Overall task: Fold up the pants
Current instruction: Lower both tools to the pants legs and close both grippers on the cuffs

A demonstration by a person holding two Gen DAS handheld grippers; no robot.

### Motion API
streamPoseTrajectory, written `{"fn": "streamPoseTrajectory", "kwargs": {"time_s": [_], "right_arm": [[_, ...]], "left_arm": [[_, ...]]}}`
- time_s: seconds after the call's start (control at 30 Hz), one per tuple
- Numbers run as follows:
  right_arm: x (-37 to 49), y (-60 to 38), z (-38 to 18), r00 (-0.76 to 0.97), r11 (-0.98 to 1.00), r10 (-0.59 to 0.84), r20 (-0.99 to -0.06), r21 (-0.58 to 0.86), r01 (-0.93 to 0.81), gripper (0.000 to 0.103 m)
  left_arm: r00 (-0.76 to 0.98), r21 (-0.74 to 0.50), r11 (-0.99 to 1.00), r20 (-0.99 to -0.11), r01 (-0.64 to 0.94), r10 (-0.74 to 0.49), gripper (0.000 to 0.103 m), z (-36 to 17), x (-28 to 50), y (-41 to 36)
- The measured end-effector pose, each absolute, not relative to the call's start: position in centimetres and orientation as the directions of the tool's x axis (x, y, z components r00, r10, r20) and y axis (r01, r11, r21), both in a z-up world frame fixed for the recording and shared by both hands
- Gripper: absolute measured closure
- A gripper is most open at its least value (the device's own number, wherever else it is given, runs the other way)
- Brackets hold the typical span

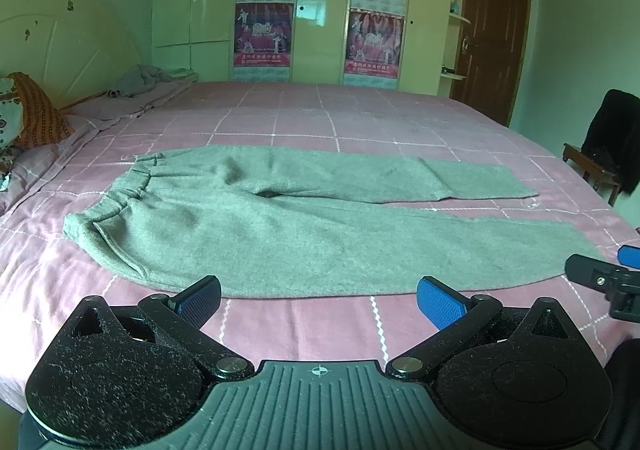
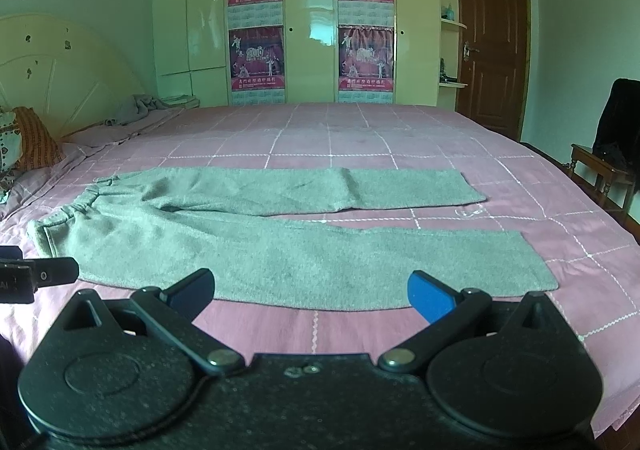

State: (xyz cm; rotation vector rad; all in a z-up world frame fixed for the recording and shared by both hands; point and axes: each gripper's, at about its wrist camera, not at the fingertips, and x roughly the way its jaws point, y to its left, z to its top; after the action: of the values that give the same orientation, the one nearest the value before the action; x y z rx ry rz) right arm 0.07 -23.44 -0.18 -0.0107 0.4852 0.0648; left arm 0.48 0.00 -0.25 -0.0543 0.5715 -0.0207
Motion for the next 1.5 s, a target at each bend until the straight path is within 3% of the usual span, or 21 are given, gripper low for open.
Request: {"fn": "streamPoseTrajectory", "kwargs": {"time_s": [0.33,0.6,0.73,0.83,0.87,0.9,0.93,0.97,1.0,1.03,1.1,1.13,1.27,1.5], "right_arm": [[4.3,-23.4,2.2,0.889,0.981,0.181,-0.421,0.02,-0.191,0.0],[12.0,-21.9,6.1,0.886,0.935,0.294,-0.359,-0.083,-0.344,0.0],[16.7,-22.1,7.1,0.874,0.918,0.361,-0.326,-0.043,-0.395,0.0],[21.8,-21.4,6.2,0.836,0.914,0.361,-0.413,-0.024,-0.406,0.0],[23.2,-21.0,5.9,0.821,0.908,0.372,-0.433,-0.015,-0.419,0.001],[24.9,-20.6,5.3,0.807,0.902,0.378,-0.454,-0.014,-0.431,0.014],[26.2,-19.7,4.9,0.792,0.895,0.387,-0.473,-0.016,-0.447,0.028],[27.6,-19.1,4.4,0.777,0.889,0.39,-0.494,-0.016,-0.457,0.054],[28.9,-18.5,3.8,0.765,0.885,0.391,-0.513,-0.021,-0.466,0.052],[29.8,-17.9,3.3,0.755,0.879,0.396,-0.522,-0.024,-0.477,0.048],[31.7,-16.7,2.3,0.74,0.868,0.407,-0.536,-0.026,-0.496,0.029],[32.8,-16.2,1.7,0.73,0.858,0.42,-0.539,-0.026,-0.513,0.028],[37.3,-13.8,-0.5,0.682,0.826,0.444,-0.581,-0.028,-0.562,0.043],[43.6,-11.5,-5.2,0.643,0.802,0.408,-0.648,-0.082,-0.591,0.042]], "left_arm": [[0.863,-0.14,0.99,-0.498,0.017,-0.085,0.0,1.7,5.4,4.1],[0.823,-0.049,0.996,-0.566,-0.072,0.032,0.0,2.8,15.3,11.5],[0.805,-0.031,0.995,-0.591,-0.097,0.06,0.0,2.8,21.4,15.9],[0.78,0.057,0.992,-0.613,-0.117,0.127,0.0,1.6,26.2,18.3],[0.777,0.032,0.994,-0.621,-0.103,0.101,0.003,1.1,27.7,19.7],[0.772,0.01,0.995,-0.63,-0.104,0.087,0.027,0.6,29.1,20.9],[0.75,0.007,0.993,-0.655,-0.121,0.096,0.039,0.0,30.9,22.3],[0.737,0.022,0.991,-0.667,-0.129,0.111,0.039,-0.6,32.4,23.4],[0.73,0.046,0.99,-0.671,-0.133,0.129,0.038,-1.3,33.8,24.4],[0.719,0.073,0.988,-0.679,-0.137,0.15,0.027,-2.0,34.9,25.4],[0.712,0.109,0.984,-0.679,-0.139,0.176,0.011,-3.3,36.8,26.8],[0.712,0.106,0.986,-0.683,-0.127,0.164,0.01,-4.1,37.8,27.6],[0.68,0.083,0.987,-0.717,-0.135,0.153,0.01,-7.2,41.1,29.8],[0.647,0.142,0.989,-0.75,-0.046,0.138,0.011,-10.1,45.3,30.6]]}}
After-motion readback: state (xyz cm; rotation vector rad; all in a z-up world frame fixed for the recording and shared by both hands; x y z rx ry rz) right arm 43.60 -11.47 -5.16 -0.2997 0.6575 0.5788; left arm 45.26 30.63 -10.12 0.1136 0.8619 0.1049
